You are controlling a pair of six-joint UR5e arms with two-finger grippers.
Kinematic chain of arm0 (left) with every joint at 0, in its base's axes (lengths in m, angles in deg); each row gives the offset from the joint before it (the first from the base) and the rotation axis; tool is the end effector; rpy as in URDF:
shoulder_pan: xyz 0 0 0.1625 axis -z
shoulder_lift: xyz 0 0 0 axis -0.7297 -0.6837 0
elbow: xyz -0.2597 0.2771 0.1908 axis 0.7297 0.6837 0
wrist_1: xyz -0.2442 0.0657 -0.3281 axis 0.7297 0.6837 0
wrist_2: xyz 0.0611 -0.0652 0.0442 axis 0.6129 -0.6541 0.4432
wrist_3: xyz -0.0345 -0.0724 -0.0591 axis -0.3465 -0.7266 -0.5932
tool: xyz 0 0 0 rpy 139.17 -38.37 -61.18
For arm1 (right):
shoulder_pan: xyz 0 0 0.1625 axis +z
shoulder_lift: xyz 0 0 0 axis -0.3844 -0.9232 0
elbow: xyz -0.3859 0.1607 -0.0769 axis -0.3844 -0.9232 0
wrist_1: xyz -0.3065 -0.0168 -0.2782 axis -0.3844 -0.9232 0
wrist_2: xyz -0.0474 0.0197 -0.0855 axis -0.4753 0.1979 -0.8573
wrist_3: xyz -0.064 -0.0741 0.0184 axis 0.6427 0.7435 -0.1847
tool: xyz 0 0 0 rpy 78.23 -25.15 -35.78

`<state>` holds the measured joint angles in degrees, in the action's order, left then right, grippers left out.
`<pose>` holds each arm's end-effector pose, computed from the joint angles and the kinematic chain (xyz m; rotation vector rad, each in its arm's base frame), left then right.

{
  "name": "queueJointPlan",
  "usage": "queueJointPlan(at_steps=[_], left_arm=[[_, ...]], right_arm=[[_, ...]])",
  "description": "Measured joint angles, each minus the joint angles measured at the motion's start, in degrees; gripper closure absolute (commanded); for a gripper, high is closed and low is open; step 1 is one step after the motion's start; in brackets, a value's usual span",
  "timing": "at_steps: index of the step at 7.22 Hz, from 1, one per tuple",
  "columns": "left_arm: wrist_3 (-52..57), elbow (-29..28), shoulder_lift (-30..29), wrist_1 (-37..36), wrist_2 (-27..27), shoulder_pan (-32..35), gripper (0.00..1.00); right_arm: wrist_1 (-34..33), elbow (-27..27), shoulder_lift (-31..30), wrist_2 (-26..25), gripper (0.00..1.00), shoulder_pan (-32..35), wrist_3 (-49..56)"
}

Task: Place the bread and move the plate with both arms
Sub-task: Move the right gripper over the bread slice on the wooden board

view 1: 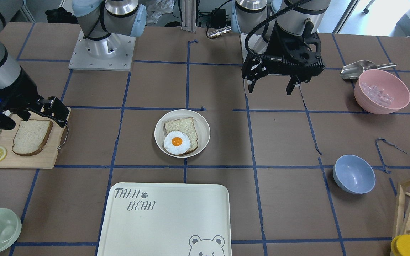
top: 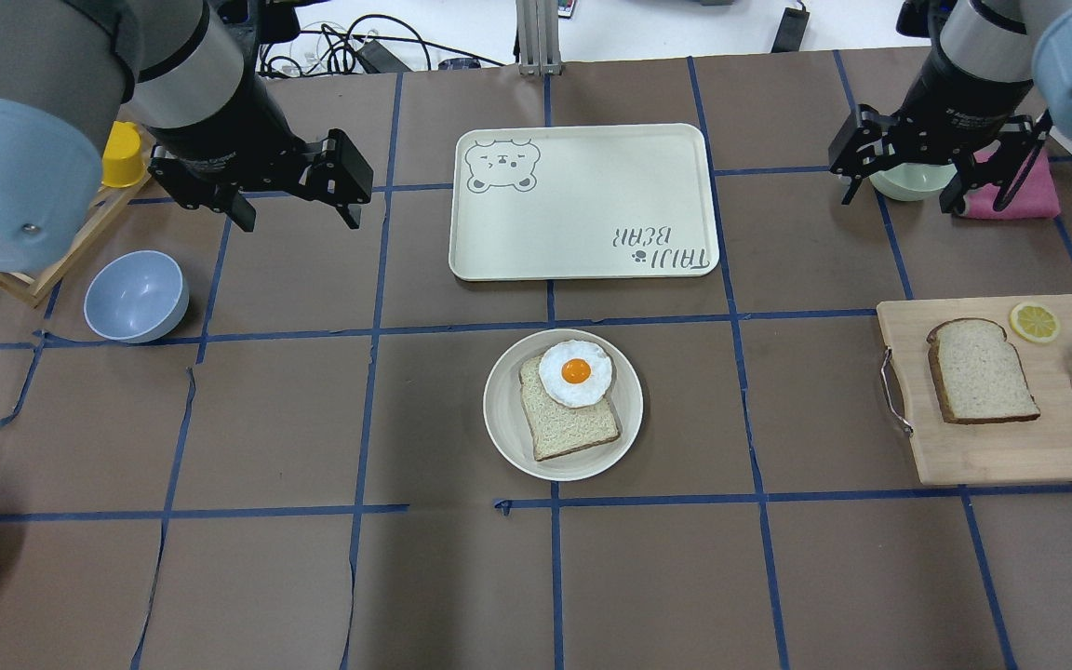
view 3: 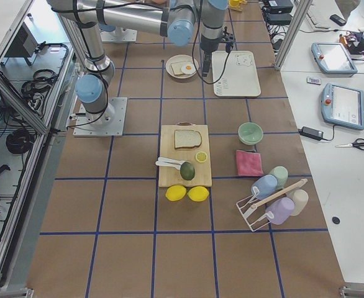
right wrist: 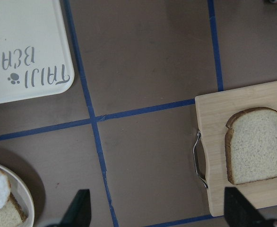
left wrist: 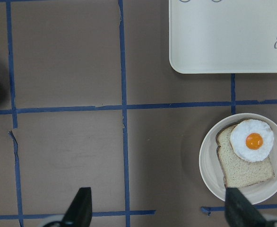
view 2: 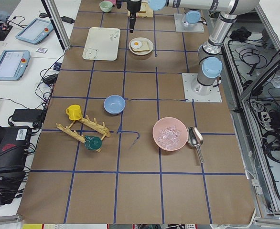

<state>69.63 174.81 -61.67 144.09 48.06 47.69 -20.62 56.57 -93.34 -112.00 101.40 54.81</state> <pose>-0.1726 -0.4769 0.5002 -0.0340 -3.1218 0.1553 0.0247 -0.5526 0.4245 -0.3072 -3.1119 -0.0466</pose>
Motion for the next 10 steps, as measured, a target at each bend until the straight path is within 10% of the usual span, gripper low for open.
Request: queueJointPlan(at_steps=[10], left_arm=[[0.60, 0.02, 0.52, 0.00, 0.19, 0.11, 0.00]], right_arm=[[-17.12, 14.99, 10.24, -2.66, 0.17, -12.37, -0.91]])
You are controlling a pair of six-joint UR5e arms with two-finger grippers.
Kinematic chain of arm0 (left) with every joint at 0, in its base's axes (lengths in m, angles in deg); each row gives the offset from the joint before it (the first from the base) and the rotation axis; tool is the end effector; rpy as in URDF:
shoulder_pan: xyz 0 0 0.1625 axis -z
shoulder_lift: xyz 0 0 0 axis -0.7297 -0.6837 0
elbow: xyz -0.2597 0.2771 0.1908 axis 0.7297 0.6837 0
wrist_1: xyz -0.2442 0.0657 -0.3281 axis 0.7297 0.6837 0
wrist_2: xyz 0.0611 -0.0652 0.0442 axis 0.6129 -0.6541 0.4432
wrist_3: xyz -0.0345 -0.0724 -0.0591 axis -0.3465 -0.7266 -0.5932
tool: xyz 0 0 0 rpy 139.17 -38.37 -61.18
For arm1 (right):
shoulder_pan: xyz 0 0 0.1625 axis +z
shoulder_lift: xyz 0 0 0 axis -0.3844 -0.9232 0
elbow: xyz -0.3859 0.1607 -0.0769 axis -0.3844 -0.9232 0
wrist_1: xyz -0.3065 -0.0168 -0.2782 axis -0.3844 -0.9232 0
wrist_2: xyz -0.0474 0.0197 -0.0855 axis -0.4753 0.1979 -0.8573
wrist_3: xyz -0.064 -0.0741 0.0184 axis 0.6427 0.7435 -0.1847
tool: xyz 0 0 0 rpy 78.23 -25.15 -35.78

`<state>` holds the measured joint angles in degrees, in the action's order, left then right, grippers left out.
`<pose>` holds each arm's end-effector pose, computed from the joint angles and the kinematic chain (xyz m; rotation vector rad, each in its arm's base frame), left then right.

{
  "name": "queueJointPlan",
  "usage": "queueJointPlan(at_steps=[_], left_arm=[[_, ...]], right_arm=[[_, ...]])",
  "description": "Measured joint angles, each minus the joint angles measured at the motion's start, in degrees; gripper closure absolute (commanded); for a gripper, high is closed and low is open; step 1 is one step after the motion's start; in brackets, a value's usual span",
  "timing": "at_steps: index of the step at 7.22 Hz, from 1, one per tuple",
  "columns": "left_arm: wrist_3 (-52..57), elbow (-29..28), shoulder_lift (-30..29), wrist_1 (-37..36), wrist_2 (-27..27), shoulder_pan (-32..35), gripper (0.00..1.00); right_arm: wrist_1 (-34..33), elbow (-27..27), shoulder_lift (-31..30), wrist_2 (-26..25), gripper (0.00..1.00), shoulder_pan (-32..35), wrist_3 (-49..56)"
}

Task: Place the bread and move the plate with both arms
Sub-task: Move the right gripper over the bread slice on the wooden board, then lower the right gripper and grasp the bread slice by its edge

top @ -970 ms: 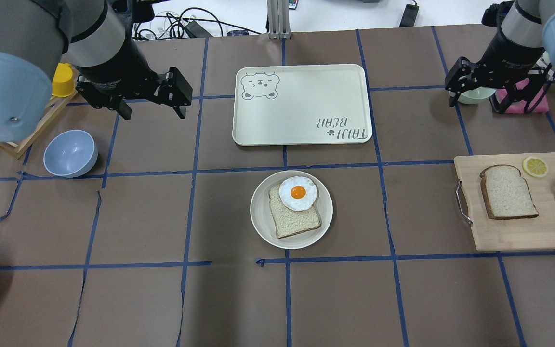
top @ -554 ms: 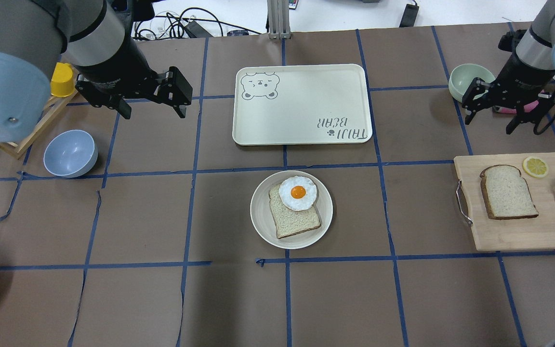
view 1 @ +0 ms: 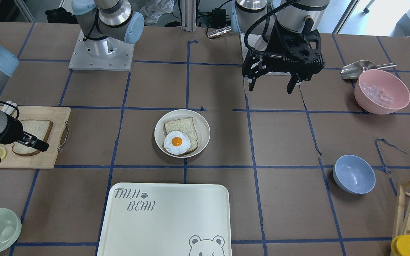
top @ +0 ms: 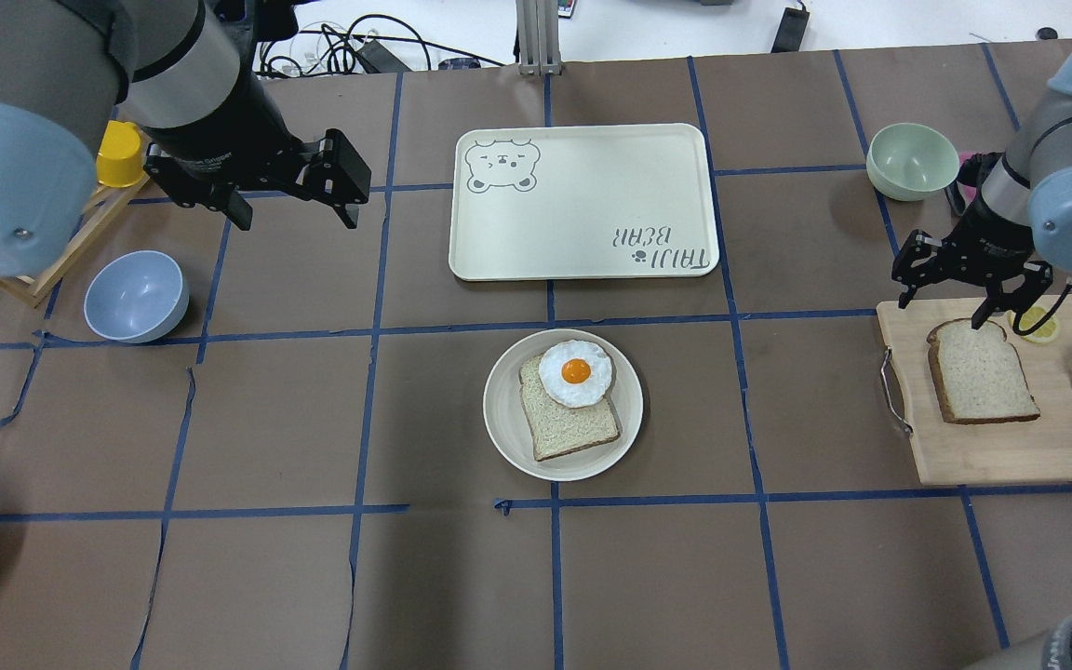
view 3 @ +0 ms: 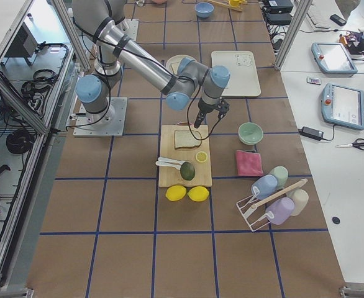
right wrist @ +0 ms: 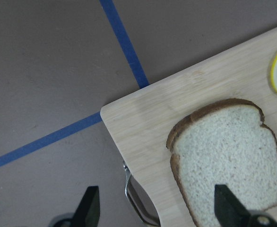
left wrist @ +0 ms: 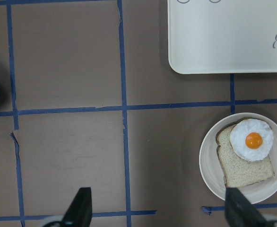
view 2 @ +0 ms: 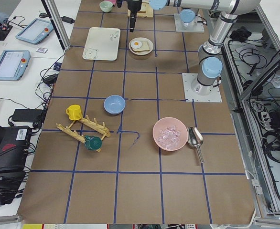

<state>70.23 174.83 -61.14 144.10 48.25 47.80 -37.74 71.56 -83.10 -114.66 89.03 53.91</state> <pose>-0.1729 -0.4734 0.5045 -0.0532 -3.1240 0.1695 -0.0974 -0.5408 0.2361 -0.6513 -3.0312 -0.2781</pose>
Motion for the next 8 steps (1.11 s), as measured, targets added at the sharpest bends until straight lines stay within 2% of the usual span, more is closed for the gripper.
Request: queueJointPlan(at_steps=[4, 8], left_arm=[[0.01, -0.14, 0.33, 0.10, 0.37, 0.00, 0.00], [-0.38, -0.14, -0.16, 0.11, 0.18, -0.24, 0.00]], right_arm=[[-1.82, 1.46, 2.12, -2.37, 0.30, -0.67, 0.01], [-2.21, 1.48, 2.75, -2.96, 0.32, -0.88, -0.06]])
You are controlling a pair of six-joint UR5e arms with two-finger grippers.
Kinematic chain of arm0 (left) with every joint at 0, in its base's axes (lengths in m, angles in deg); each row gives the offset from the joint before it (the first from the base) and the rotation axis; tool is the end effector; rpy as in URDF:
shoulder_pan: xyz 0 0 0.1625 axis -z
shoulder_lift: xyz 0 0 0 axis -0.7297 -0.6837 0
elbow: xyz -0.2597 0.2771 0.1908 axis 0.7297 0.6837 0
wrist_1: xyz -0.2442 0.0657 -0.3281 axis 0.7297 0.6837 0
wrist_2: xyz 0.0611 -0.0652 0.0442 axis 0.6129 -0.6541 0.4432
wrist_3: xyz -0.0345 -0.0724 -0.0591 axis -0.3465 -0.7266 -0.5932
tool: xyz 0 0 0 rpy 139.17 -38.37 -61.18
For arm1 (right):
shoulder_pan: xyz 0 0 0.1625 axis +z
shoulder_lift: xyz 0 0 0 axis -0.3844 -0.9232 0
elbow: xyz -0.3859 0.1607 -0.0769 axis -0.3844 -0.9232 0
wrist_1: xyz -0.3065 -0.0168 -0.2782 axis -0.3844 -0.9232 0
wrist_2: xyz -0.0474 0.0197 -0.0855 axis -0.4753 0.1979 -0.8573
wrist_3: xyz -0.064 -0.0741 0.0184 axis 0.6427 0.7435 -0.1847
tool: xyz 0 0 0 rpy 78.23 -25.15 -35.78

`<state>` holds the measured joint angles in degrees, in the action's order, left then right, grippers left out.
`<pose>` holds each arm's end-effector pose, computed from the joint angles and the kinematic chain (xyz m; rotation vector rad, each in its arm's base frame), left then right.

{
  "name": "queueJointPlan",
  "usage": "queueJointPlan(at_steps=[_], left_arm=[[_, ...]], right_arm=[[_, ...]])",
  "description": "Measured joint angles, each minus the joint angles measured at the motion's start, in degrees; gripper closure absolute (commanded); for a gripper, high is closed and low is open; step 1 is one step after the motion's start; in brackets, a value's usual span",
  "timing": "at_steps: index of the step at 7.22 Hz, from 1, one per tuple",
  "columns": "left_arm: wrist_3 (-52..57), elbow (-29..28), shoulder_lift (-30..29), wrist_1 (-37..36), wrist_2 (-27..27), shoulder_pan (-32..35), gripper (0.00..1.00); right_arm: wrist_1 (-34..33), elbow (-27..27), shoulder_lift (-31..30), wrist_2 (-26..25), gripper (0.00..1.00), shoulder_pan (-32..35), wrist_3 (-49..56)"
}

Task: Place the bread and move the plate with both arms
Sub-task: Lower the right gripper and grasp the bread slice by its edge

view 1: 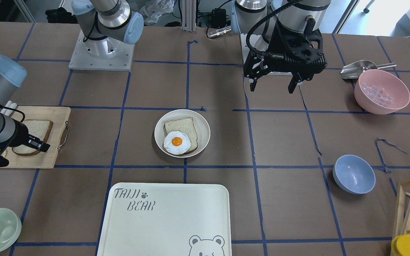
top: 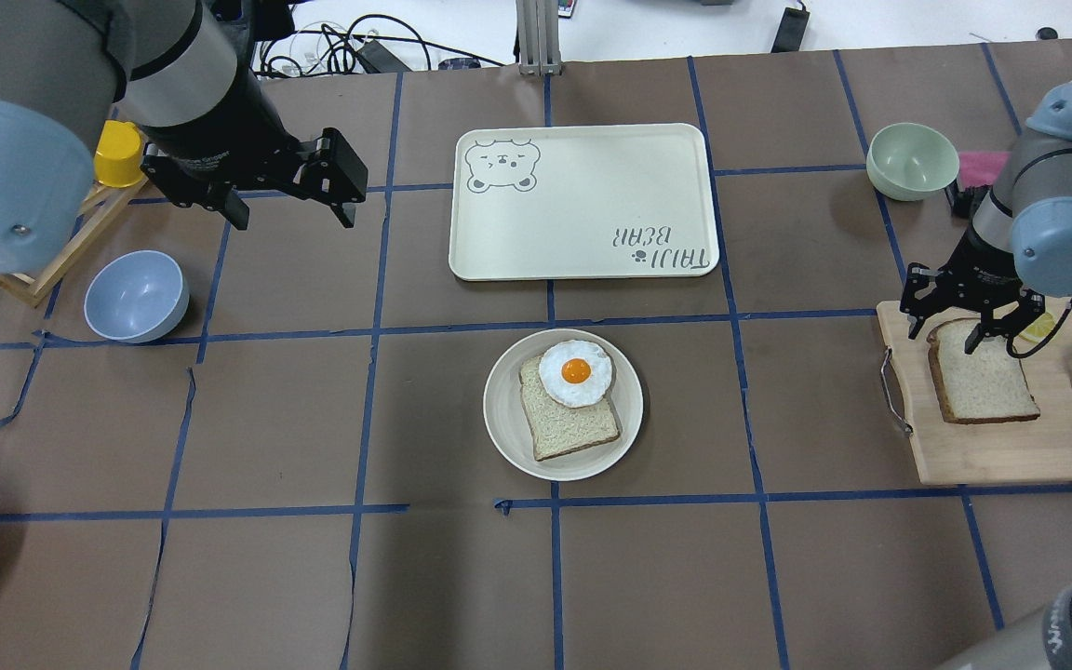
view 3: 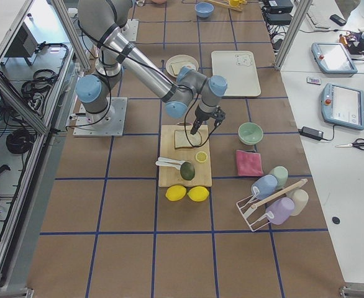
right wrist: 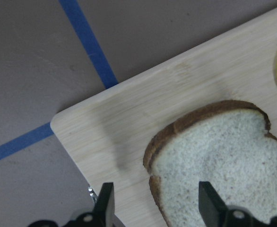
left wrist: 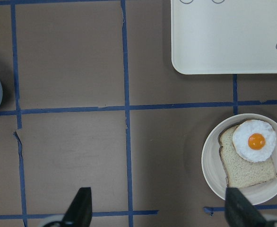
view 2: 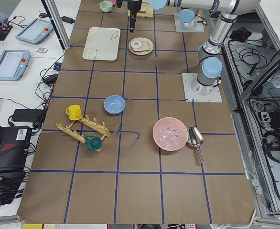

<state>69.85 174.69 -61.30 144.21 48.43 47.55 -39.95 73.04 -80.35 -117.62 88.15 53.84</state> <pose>-0.1706 -0.4752 0.5042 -0.0358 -3.1276 0.1664 -0.1097 -0.5356 0.2037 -0.6561 -2.9803 -0.3432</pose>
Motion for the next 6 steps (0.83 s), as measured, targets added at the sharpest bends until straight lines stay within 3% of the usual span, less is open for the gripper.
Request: queueJointPlan(at_steps=[1, 4, 6], left_arm=[[-0.04, 0.00, 0.00, -0.04, -0.05, -0.02, 0.00], [-0.05, 0.10, 0.07, -0.06, 0.04, -0.02, 0.00], [-0.13, 0.15, 0.12, -0.03, -0.09, 0.09, 0.00]], right_arm=[[-0.77, -0.03, 0.60, -0.44, 0.32, -0.02, 0.00], [-1.76, -0.04, 1.36, -0.96, 0.66, 0.02, -0.08], [-1.74, -0.04, 1.36, -0.92, 0.97, 0.02, -0.22]])
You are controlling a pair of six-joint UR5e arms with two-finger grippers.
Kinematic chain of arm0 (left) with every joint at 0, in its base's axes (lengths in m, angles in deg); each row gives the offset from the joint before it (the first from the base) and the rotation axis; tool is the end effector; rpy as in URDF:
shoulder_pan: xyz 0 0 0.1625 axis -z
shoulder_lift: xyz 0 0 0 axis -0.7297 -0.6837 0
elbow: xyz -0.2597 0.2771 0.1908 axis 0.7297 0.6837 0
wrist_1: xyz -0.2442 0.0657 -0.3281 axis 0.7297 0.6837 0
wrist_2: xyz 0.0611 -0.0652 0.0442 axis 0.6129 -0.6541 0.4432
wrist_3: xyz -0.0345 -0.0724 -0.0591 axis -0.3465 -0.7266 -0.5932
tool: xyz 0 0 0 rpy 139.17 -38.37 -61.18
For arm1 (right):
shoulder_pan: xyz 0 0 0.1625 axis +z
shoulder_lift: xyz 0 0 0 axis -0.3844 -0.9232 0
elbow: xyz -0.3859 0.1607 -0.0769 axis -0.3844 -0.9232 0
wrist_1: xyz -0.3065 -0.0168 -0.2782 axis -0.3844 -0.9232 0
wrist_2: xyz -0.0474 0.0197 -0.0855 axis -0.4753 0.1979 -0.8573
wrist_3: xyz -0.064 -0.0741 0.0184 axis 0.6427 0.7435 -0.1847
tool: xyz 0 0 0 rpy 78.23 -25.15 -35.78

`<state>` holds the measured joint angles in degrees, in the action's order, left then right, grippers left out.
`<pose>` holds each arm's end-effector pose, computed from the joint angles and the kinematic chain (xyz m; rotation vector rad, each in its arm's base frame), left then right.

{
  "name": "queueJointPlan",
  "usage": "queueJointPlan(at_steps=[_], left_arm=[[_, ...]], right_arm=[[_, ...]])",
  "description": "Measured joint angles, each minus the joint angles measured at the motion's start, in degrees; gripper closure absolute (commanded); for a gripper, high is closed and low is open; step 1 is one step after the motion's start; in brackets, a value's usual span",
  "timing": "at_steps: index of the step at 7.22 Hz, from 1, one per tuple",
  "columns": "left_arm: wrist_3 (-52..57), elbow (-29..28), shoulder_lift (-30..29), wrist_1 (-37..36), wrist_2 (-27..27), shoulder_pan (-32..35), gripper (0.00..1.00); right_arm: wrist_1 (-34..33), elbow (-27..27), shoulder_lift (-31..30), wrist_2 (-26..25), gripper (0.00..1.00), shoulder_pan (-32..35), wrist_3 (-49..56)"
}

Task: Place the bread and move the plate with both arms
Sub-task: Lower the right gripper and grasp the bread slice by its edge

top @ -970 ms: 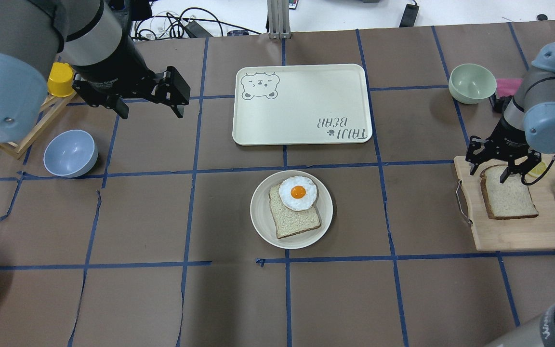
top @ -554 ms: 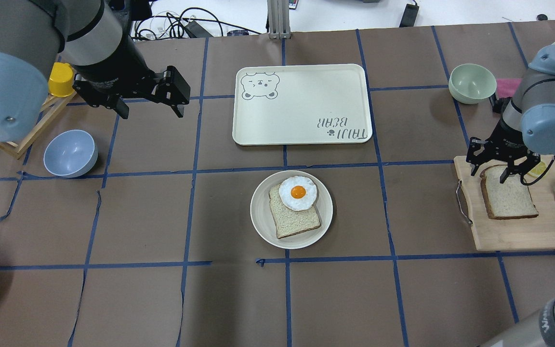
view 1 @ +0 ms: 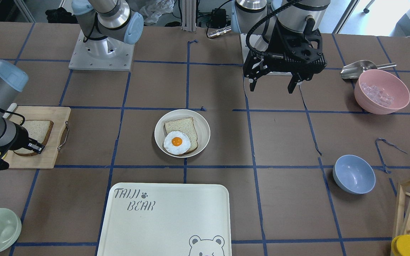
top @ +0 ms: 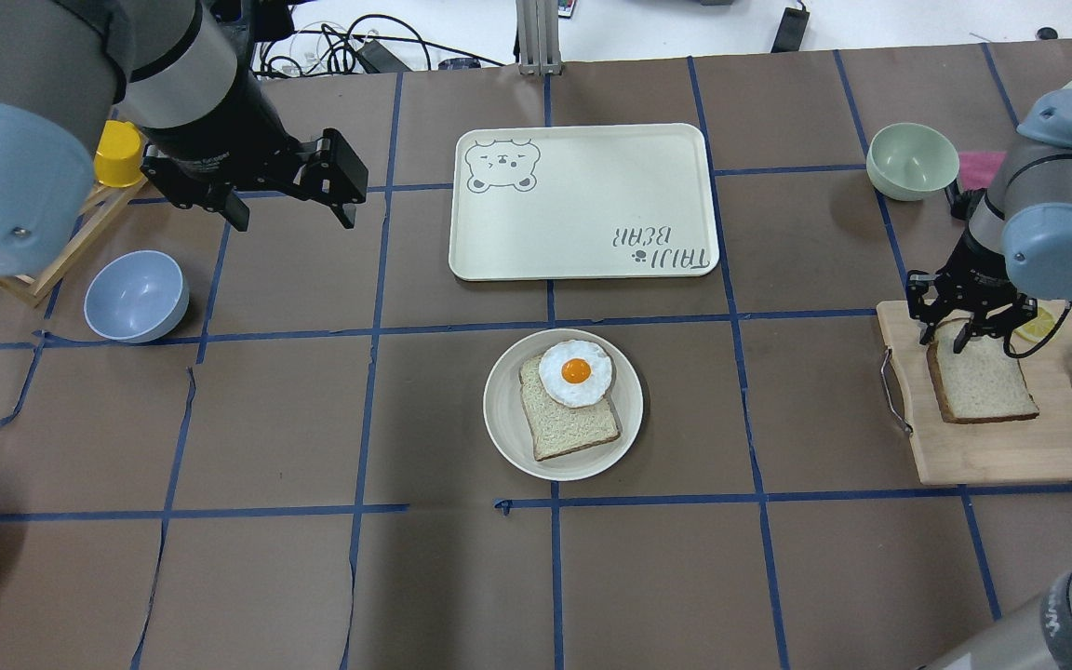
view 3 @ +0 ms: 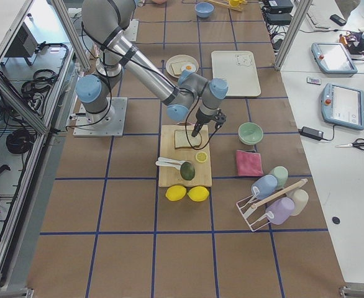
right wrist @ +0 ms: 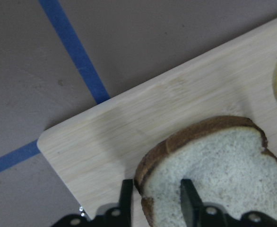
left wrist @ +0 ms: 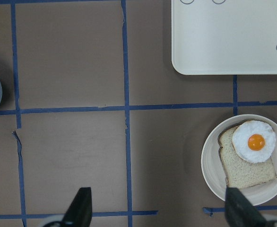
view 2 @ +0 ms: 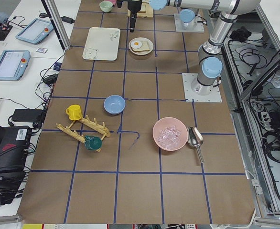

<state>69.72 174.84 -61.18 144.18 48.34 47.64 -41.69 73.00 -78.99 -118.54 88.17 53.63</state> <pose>-0.1715 -0.4740 0.5039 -0.0348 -3.1258 0.1661 -0.1129 -0.5393 0.1939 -0.6557 -2.9632 -0.3349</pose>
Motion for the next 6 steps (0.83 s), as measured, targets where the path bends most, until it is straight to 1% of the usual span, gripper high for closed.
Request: queueJointPlan(at_steps=[1, 6], left_arm=[[0.06, 0.00, 0.10, 0.00, 0.01, 0.04, 0.00], [0.32, -0.11, 0.50, 0.01, -0.03, 0.06, 0.00]], right_arm=[[0.04, 0.00, 0.01, 0.15, 1.00, 0.00, -0.03], [0.73, -0.52, -0.50, 1.01, 1.00, 0.00, 0.20]])
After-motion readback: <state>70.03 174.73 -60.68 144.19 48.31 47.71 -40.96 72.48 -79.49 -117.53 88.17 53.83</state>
